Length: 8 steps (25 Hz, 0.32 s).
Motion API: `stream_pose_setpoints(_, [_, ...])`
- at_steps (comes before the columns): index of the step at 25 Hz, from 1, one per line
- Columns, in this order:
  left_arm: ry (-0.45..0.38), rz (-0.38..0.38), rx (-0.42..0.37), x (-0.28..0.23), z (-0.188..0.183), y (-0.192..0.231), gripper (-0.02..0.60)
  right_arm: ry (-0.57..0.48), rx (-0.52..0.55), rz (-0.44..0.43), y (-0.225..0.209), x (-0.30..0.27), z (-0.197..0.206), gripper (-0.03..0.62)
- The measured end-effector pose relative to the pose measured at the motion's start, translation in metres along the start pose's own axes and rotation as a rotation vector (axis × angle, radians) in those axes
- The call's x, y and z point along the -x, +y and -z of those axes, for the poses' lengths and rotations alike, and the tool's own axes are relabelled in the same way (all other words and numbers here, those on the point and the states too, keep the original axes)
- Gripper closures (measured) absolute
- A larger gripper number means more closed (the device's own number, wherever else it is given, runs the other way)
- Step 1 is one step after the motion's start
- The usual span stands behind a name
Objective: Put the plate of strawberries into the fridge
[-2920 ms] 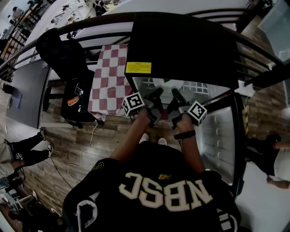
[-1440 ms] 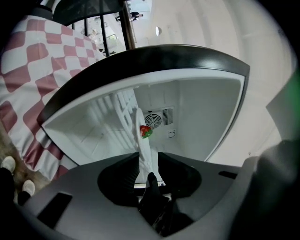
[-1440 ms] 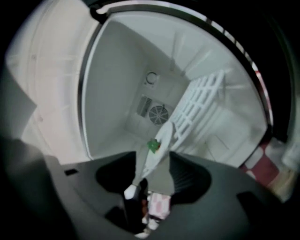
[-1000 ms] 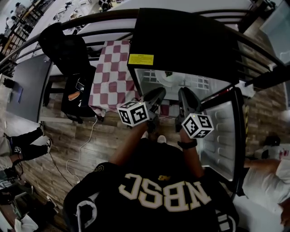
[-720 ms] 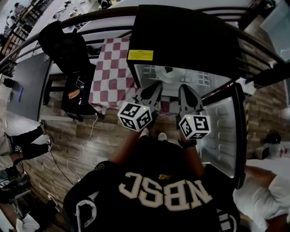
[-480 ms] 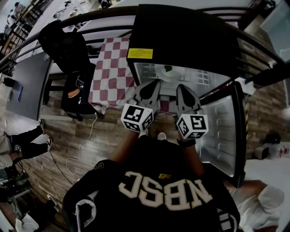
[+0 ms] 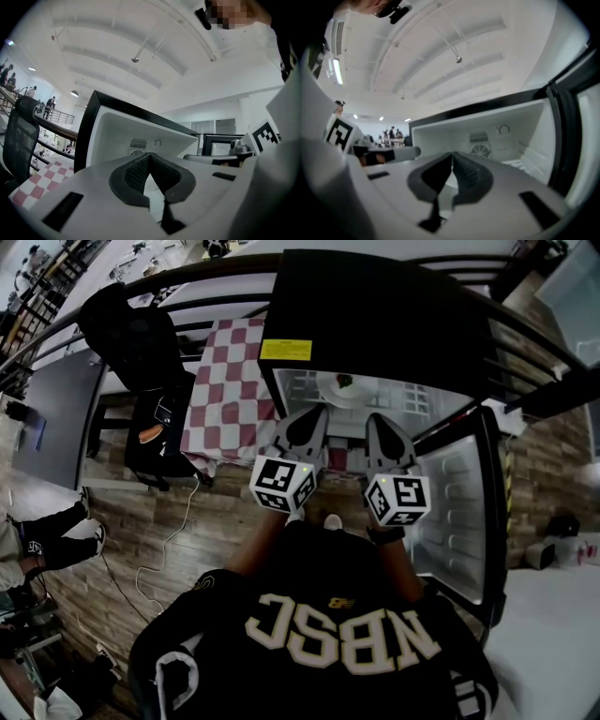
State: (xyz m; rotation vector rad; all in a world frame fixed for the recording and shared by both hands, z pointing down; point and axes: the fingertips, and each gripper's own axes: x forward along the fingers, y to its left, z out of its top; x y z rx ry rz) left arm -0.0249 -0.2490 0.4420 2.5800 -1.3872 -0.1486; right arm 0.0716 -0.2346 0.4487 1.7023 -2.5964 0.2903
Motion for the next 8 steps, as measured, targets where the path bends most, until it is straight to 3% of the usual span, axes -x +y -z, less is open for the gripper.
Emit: stream_pose_setpoints(8, [0.023, 0.006, 0.003, -0.0032, 0.0099, -0.0044, 0.565, 0.013, -0.01, 0.009, -0.0069, -0.0023, 0.0056, 0.572])
